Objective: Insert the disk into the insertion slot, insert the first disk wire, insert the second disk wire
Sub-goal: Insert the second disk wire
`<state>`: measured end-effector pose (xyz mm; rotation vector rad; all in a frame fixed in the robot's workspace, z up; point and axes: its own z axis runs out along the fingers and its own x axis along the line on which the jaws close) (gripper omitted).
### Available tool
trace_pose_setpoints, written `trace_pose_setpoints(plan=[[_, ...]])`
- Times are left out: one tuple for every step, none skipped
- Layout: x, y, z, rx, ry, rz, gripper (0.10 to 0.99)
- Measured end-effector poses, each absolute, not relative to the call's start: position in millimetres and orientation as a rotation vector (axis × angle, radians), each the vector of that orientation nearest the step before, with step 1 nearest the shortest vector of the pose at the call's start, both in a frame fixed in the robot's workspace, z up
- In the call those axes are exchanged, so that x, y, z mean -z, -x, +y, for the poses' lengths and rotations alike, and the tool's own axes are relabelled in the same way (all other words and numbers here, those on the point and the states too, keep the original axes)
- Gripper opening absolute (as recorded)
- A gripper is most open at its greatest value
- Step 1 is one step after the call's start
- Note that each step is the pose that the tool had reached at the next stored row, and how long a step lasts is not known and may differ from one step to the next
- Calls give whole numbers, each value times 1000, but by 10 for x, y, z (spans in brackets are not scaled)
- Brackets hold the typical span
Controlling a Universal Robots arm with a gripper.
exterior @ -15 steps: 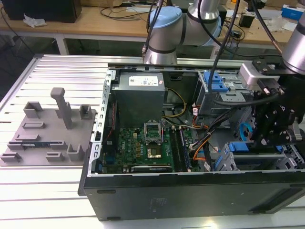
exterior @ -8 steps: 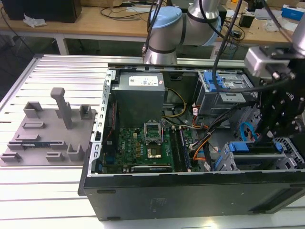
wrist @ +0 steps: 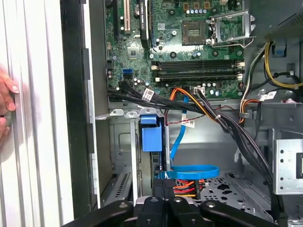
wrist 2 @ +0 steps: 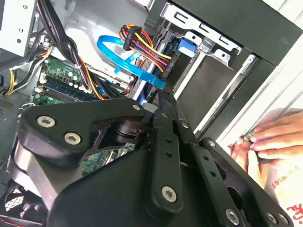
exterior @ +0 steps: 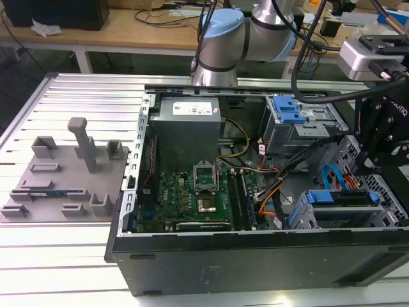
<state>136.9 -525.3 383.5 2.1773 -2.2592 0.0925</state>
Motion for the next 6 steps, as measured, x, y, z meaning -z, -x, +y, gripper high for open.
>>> trace_pose_setpoints(plan=[[-3836, -1369, -5253, -93, -2177, -2259, 106], [-3836, -1369, -5253, -93, -2177, -2259, 106], [-3836, -1369, -5253, -93, -2177, -2259, 106], [-3836, -1369, -5253, -93, -2177, -2259, 106], [-3836, -1368, -5254, -93, -2177, -2259, 106], [-3836, -1369, -5254, -93, -2177, -2259, 106]])
